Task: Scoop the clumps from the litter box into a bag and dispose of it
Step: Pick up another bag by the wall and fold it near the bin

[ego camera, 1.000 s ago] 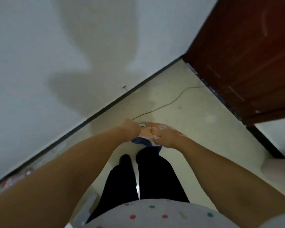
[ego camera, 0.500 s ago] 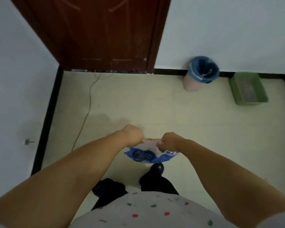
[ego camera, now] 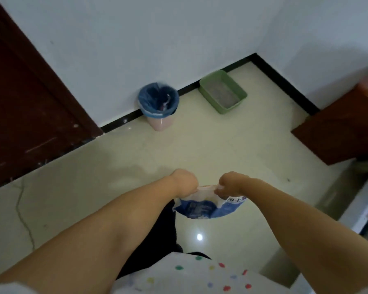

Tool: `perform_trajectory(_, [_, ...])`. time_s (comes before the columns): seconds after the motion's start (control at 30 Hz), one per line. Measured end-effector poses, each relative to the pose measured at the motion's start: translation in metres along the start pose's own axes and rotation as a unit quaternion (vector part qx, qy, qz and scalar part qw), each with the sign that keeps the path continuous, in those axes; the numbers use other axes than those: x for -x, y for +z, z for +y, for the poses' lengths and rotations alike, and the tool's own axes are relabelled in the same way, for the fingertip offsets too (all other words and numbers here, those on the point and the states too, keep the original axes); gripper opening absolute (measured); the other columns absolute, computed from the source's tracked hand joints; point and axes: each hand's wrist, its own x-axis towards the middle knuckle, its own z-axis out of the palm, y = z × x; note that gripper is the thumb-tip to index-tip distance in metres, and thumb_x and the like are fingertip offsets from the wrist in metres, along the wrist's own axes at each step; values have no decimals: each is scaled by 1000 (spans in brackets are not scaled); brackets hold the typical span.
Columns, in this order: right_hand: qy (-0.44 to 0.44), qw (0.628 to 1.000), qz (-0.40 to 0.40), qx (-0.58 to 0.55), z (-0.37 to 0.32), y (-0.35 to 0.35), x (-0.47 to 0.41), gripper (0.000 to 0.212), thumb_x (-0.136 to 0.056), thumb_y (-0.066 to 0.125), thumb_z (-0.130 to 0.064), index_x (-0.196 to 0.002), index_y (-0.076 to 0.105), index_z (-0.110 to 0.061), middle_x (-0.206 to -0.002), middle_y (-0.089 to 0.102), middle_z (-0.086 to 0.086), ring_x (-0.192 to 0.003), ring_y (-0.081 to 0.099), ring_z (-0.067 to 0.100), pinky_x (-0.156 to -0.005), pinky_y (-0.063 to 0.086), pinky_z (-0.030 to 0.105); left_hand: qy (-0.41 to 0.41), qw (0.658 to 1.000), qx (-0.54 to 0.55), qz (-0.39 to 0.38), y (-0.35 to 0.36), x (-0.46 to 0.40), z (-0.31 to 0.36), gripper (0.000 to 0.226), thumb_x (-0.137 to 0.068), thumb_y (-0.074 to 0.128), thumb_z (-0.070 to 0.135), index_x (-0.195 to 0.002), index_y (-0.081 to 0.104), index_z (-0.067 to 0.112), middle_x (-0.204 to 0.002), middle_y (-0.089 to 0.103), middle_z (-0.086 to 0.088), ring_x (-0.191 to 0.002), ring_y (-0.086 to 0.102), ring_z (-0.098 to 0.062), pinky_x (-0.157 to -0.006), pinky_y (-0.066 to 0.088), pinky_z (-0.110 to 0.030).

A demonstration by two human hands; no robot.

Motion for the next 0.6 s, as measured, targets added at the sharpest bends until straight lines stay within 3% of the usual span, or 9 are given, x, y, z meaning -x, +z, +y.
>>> perform_trajectory(0.17, [30, 999, -34, 10, 53, -62, -56, 45, -95, 42, -46, -102, 65, -7, -108, 64, 12, -99, 59, 29, -80, 45, 35, 34, 999, -9, -25, -65, -86, -34, 41, -101, 33, 32, -116, 60, 5, -119, 61, -14, -108, 58, -32, -88, 46, -37])
perform_trajectory(0.3, [36, 998, -46, 5, 92, -111, -89, 48, -95, 40, -49, -102, 66, -9, -106, 65, 12, -95, 59, 28, -80, 46, 36, 59, 997, 25, -46, -128, -139, -58, 36, -98, 36, 25, -116, 60, 5, -116, 62, -16, -105, 58, -32, -86, 46, -36])
perform_trajectory(0.37, [29, 999, -23, 4, 114, -138, -107, 48, -95, 39, -49, -97, 67, -9, -100, 66, 11, -88, 57, 27, -78, 44, 34, 61, 996, 32, -56, -161, -167, -72, 35, -98, 34, 24, -111, 61, 5, -106, 62, -15, -94, 59, -31, -78, 45, -34])
perform_trajectory(0.43, [21, 1000, 10, 16, 135, -164, -125, 44, -96, 38, -46, -93, 65, -12, -96, 64, 10, -93, 57, 28, -83, 39, 34, 46, 997, 40, -53, -191, -192, -86, 35, -99, 34, 23, -105, 62, 4, -91, 61, -12, -81, 55, -28, -68, 41, -33])
perform_trajectory(0.53, [-13, 997, 77, 11, 166, -206, -158, 39, -97, 35, -39, -100, 64, -13, -103, 66, 13, -100, 59, 30, -86, 39, 33, -1, 993, 112, -29, -226, -236, -108, 32, -99, 34, 21, -85, 59, 6, -62, 42, -1, -71, 46, -23, -64, 40, -35])
perform_trajectory(0.6, [-43, 992, 112, -24, 189, -230, -184, 39, -98, 36, -36, -104, 63, -9, -106, 67, 16, -99, 60, 32, -84, 42, 33, -47, 982, 180, -13, -240, -261, -121, 31, -98, 35, 22, -82, 57, 6, -63, 44, -4, -69, 47, -24, -66, 42, -35])
